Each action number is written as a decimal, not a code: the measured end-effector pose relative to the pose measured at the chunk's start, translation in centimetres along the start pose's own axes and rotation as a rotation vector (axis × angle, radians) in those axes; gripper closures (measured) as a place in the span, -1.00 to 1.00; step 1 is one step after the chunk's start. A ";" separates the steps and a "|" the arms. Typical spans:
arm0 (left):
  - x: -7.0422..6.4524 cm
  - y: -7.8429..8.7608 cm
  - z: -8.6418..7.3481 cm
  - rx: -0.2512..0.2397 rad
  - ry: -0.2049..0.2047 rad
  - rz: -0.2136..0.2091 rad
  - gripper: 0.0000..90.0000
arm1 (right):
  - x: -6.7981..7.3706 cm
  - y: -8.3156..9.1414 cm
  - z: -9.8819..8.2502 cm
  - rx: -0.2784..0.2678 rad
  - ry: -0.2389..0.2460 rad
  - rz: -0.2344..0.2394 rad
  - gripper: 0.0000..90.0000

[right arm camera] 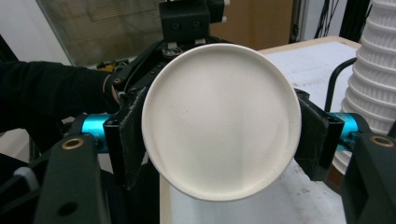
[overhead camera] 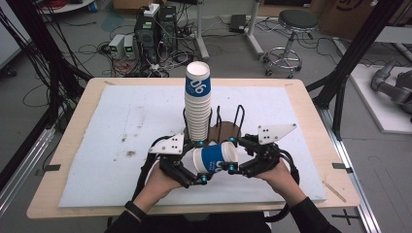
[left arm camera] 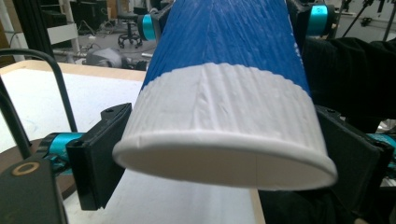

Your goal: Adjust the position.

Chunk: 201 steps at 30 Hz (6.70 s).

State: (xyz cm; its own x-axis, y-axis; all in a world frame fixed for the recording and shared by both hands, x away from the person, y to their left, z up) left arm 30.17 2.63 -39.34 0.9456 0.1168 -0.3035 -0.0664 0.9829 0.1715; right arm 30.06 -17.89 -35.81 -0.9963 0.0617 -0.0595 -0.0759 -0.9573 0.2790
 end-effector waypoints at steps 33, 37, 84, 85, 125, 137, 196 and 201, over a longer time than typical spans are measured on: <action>-0.5 0.9 1.0 0.112 -0.028 0.029 -0.67 | 0.2 -1.0 -1.3 0.230 0.118 0.045 -0.35; -0.5 0.7 0.9 0.041 0.007 -0.013 -0.69 | 0.2 -0.7 -1.1 0.152 0.084 0.048 -0.35; -1.1 0.3 3.2 -0.142 0.038 -0.046 -0.75 | 0.3 -1.3 -1.1 0.072 0.070 0.047 -0.34; -1.1 0.2 3.2 -0.149 0.039 -0.051 -0.75 | 0.3 -1.3 -1.1 0.065 0.067 0.047 -0.34; -2.4 -0.6 6.1 -0.141 -0.027 -0.080 -0.58 | 1.3 -3.5 -1.2 0.010 0.079 0.017 -0.31; -2.5 -0.7 5.9 -0.106 -0.072 -0.059 -0.52 | 1.5 -3.7 -1.4 0.038 0.101 -0.008 -0.47; -2.1 1.8 5.6 -0.083 -0.087 0.009 -0.70 | 0.5 -1.1 -0.2 -0.086 0.075 -0.083 -0.42; -2.0 2.1 5.4 -0.073 -0.089 0.021 -0.70 | 0.4 -0.7 -0.2 -0.094 0.068 -0.090 -0.42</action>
State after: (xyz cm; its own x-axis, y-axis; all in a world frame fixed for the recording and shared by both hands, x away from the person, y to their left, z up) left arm 29.83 3.68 -33.28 0.9682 0.1273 -0.2155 -0.1060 0.9885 0.1075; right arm 29.77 -17.23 -36.17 -0.9804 0.1323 -0.1458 -0.1576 -0.9712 0.1787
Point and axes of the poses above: each handheld gripper's, and its own axes: y roughly backward along the jaws, z roughly out of its top, x roughly to its left, the point moved 4 cm from there along -y, roughly forward along the jaws, and after that the axes turned 13 degrees about y, right-handed, at the moved point
